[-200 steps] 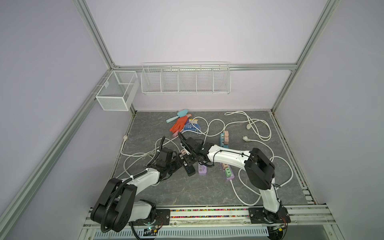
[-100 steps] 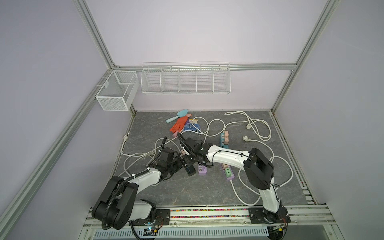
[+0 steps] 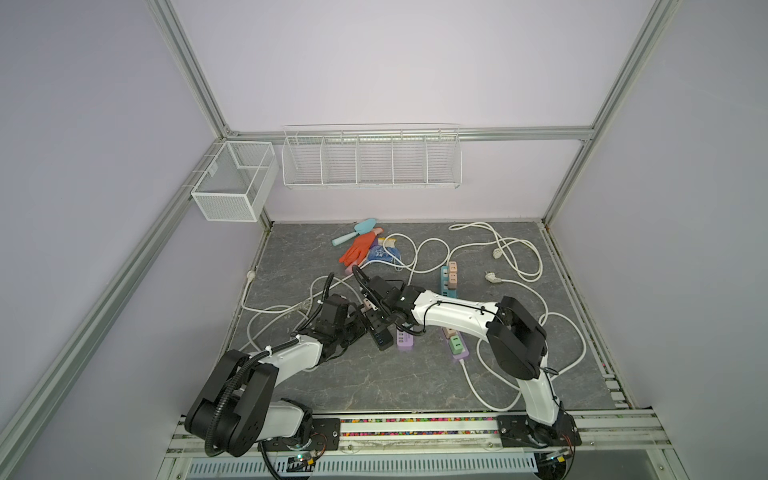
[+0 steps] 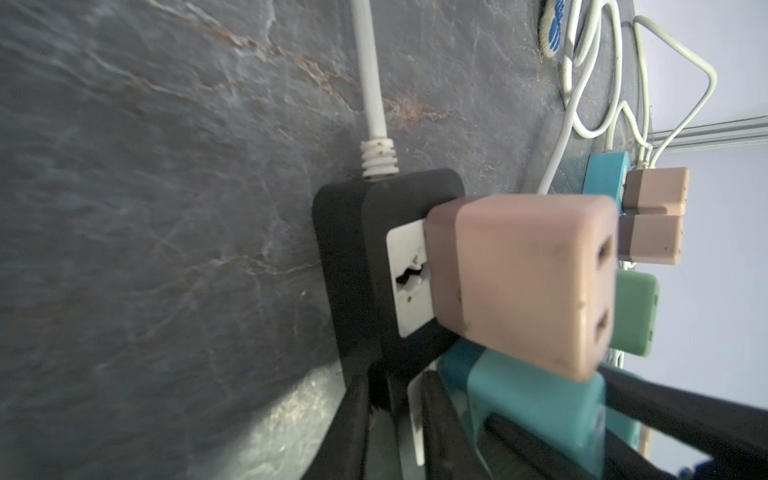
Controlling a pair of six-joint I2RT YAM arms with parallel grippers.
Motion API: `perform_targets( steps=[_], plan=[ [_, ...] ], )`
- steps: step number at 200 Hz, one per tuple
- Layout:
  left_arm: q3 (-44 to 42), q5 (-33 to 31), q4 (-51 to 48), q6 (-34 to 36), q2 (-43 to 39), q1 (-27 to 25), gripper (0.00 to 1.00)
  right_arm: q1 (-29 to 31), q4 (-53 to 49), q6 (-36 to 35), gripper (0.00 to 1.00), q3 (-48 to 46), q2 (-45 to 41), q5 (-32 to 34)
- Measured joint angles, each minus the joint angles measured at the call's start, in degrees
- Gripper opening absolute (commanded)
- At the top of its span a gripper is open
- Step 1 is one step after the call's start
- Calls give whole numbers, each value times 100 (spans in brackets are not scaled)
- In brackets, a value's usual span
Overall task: Pull the plug off the socket
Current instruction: 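Close the right gripper on the teal adapter plugged into the black strip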
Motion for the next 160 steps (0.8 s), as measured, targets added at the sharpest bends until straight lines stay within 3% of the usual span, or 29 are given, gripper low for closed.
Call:
perform_targets(
  steps=[160],
  plan=[
    [-149, -170, 319, -179, 72, -70, 22, 24, 446, 149, 24, -407, -201, 162]
  ],
)
